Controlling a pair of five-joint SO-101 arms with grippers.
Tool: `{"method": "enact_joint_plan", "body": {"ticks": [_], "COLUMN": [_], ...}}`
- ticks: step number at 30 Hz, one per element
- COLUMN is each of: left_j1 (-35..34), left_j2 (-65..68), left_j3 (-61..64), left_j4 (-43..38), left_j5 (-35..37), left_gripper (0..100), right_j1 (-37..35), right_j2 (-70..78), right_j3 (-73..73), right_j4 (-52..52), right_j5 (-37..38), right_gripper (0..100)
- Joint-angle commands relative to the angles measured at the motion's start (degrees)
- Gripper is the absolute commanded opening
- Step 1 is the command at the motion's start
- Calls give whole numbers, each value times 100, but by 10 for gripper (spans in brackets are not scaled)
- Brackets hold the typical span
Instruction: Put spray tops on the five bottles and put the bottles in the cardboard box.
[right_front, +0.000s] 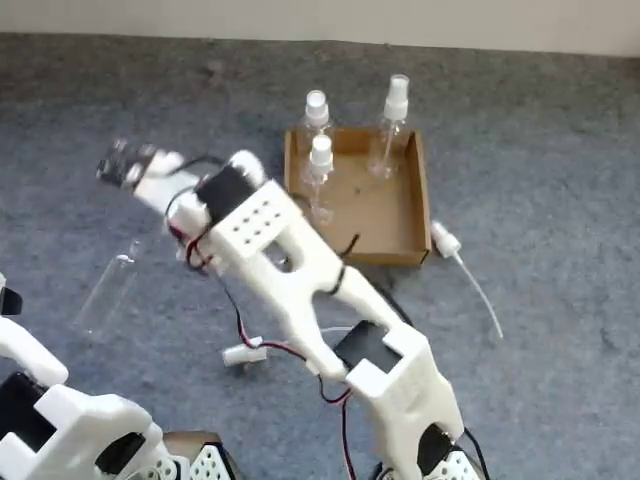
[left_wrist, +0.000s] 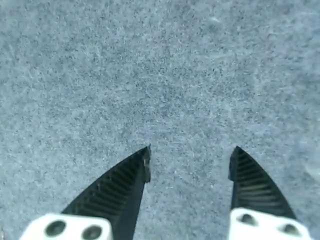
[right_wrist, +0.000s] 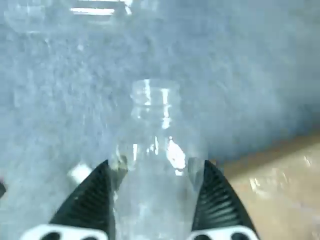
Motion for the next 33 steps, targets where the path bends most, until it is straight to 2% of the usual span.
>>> {"method": "enact_joint_plan", "body": {"ticks": [1,4,9,13,16,23,27,29,33], "left_j1": [4,-4,-22,-22,13,699,1385,1719,2176], "left_j2": [-75,-75,-84,-84,-84,-374,-954,-1235,-1631], "left_j3": [-180,-180,-180,-180,-180,-180,-171,-171,-127], "left_j4": [105,264,316,475,607,1389,2207,2453,2585], "left_j5": [9,9,9,0,-9,0,44,352,809], "left_gripper": [225,225,225,223,222,221,221,221,221], "right_j1": [488,620,892,1552,2615,5543,7090,7758,8444], "right_j2": [-303,-664,-1903,-3275,-4127,-4778,-4752,-4523,-3415], "right_j3": [-1156,-796,646,1956,3099,4963,5393,5727,6062], "right_j4": [330,330,330,330,321,207,-919,-1675,-2686], "right_j5": [-545,-633,-633,-607,-413,993,1626,1793,2180], "right_gripper": [3,3,3,3,3,3,3,3,3]}}
